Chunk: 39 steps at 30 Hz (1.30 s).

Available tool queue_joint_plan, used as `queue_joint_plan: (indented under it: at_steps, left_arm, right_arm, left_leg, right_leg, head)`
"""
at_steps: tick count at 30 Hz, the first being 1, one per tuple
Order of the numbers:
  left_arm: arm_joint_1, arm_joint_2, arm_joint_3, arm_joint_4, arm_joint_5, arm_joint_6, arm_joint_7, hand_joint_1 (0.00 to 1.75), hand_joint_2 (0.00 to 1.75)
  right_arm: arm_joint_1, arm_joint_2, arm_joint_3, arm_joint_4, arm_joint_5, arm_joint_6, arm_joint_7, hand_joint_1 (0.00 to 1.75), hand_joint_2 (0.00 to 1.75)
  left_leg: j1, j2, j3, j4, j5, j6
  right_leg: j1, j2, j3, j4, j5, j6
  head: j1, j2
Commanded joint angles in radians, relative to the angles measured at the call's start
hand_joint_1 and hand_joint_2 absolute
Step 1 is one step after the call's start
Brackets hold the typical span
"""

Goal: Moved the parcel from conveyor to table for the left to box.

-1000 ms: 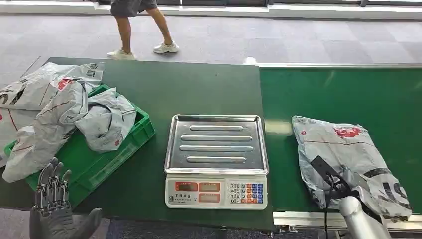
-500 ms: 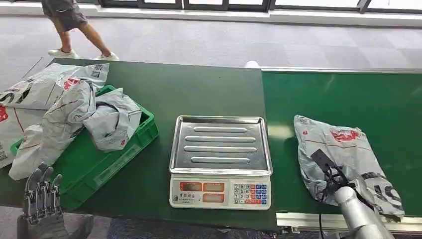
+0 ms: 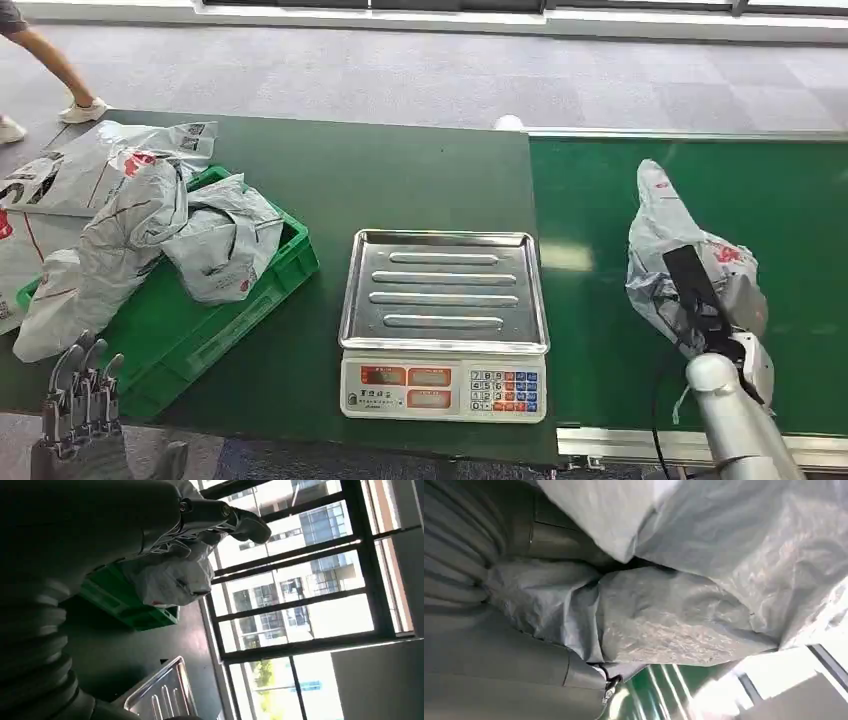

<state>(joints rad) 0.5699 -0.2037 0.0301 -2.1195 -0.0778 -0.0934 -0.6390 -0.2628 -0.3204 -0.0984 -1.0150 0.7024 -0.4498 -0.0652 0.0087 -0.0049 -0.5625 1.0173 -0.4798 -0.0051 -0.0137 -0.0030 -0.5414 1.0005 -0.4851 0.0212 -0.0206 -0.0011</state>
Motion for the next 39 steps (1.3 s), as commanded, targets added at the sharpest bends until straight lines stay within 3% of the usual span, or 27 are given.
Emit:
queue_joint_plan:
  at_steps: [1, 3, 8, 9, 10, 11, 14, 15, 17, 20, 29, 30, 31, 39]
  left_arm:
    - [-0.039, 0.094, -0.096, 0.111, 0.016, 0.128, -0.035, 0.00, 1.75]
    - [-0.045, 0.102, -0.100, 0.117, 0.021, 0.136, -0.036, 0.00, 1.75]
    - [-0.041, 0.111, -0.108, 0.110, 0.026, 0.146, -0.036, 0.00, 1.75]
    - [-0.051, 0.131, -0.120, 0.121, 0.027, 0.152, -0.038, 0.00, 1.75]
    - [-0.066, 0.154, -0.132, 0.138, 0.029, 0.158, -0.043, 0.00, 1.75]
    - [-0.082, 0.172, -0.141, 0.156, 0.029, 0.160, -0.054, 0.00, 1.75]
    - [-0.108, 0.183, -0.147, 0.176, 0.033, 0.166, -0.059, 0.00, 1.75]
    - [-0.110, 0.185, -0.146, 0.171, 0.036, 0.169, -0.059, 0.00, 1.75]
    - [-0.108, 0.192, -0.148, 0.162, 0.036, 0.180, -0.059, 0.00, 1.75]
    - [-0.098, 0.195, -0.149, 0.157, 0.035, 0.193, -0.058, 0.00, 1.75]
    - [-0.088, 0.172, -0.142, 0.135, 0.029, 0.221, -0.044, 0.00, 1.75]
    - [-0.090, 0.164, -0.144, 0.135, 0.025, 0.223, -0.038, 0.00, 1.75]
    - [-0.091, 0.162, -0.144, 0.134, 0.024, 0.223, -0.036, 0.00, 1.75]
    - [-0.091, 0.152, -0.142, 0.132, 0.016, 0.223, -0.029, 0.00, 1.75]
  right_arm:
    - [0.125, 0.097, 0.205, -0.604, -0.057, -0.122, -0.192, 1.75, 1.75]
    - [0.116, 0.104, 0.233, -0.608, -0.029, -0.129, -0.161, 1.75, 1.75]
    - [0.114, 0.082, 0.233, -0.583, -0.050, -0.147, -0.165, 1.75, 1.75]
    - [0.092, 0.048, 0.302, -0.578, -0.011, -0.059, -0.195, 1.75, 1.75]
    - [0.052, 0.029, 0.407, -0.574, 0.069, 0.104, -0.176, 1.75, 1.75]
    - [0.015, 0.054, 0.476, -0.568, 0.161, 0.169, -0.157, 1.75, 1.75]
    - [-0.064, 0.185, 0.646, -0.501, 0.299, 0.304, -0.077, 1.75, 1.75]
    - [-0.099, 0.222, 0.699, -0.458, 0.322, 0.349, -0.052, 1.75, 1.75]
    - [-0.144, 0.252, 0.753, -0.378, 0.315, 0.417, -0.023, 1.75, 1.75]
    - [-0.167, 0.270, 0.767, -0.294, 0.291, 0.429, -0.036, 1.75, 1.75]
    - [-0.163, 0.300, 0.742, -0.283, 0.276, 0.466, -0.067, 1.75, 1.75]
    - [-0.164, 0.305, 0.741, -0.286, 0.270, 0.491, -0.064, 0.21, 1.75]
    - [-0.163, 0.306, 0.740, -0.287, 0.270, 0.492, -0.062, 0.00, 1.75]
    - [-0.164, 0.301, 0.740, -0.288, 0.281, 0.508, -0.043, 0.00, 1.75]
  left_leg:
    - [-0.002, 0.003, -0.002, -0.003, 0.002, -0.002]
    - [-0.001, 0.007, -0.001, -0.004, 0.002, -0.002]
    - [-0.001, 0.002, -0.003, -0.003, 0.003, -0.003]
    - [0.000, 0.001, -0.002, -0.002, 0.002, -0.003]
    - [0.000, 0.001, -0.003, -0.003, 0.003, -0.003]
    - [-0.001, 0.004, -0.002, -0.003, 0.003, -0.003]
    - [-0.001, 0.014, -0.002, -0.005, 0.003, -0.005]
    - [-0.001, 0.013, -0.009, -0.004, 0.003, -0.005]
    - [0.001, 0.015, -0.009, -0.004, 0.003, -0.006]
    - [0.001, 0.009, -0.003, -0.004, 0.006, -0.010]
    - [0.003, 0.005, -0.006, -0.004, 0.008, -0.011]
    - [0.003, 0.005, -0.006, -0.005, 0.009, -0.011]
    - [0.003, 0.005, -0.006, -0.004, 0.008, -0.011]
    - [0.003, 0.004, -0.007, -0.003, 0.008, -0.011]
  right_leg:
    - [-0.001, 0.003, -0.005, 0.000, 0.001, -0.003]
    - [0.000, 0.007, -0.006, 0.000, 0.001, -0.004]
    - [0.000, 0.002, -0.007, 0.001, 0.000, -0.004]
    - [0.000, 0.001, -0.006, 0.001, -0.001, -0.003]
    - [0.000, 0.001, -0.007, 0.000, 0.000, -0.003]
    - [-0.001, 0.003, -0.007, 0.001, 0.000, -0.003]
    - [-0.001, 0.014, -0.008, 0.001, 0.004, -0.006]
    - [0.000, 0.013, -0.008, 0.002, 0.003, -0.005]
    - [0.002, 0.014, -0.009, 0.002, 0.003, -0.006]
    - [0.004, 0.009, -0.011, 0.003, 0.004, -0.009]
    - [0.005, 0.005, -0.012, 0.004, 0.004, -0.010]
    - [0.005, 0.006, -0.013, 0.003, 0.005, -0.010]
    - [0.005, 0.006, -0.013, 0.004, 0.004, -0.010]
    - [0.005, 0.004, -0.012, 0.004, 0.004, -0.010]
  head:
    - [0.000, 0.000]
    - [0.000, 0.000]
    - [0.000, 0.000]
    - [0.000, 0.000]
    - [0.000, 0.000]
    - [0.000, 0.000]
    - [0.000, 0.000]
    - [0.000, 0.000]
    - [0.000, 0.000]
    - [0.000, 0.000]
    - [0.000, 0.000]
    - [0.000, 0.000]
    - [0.000, 0.000]
    - [0.000, 0.000]
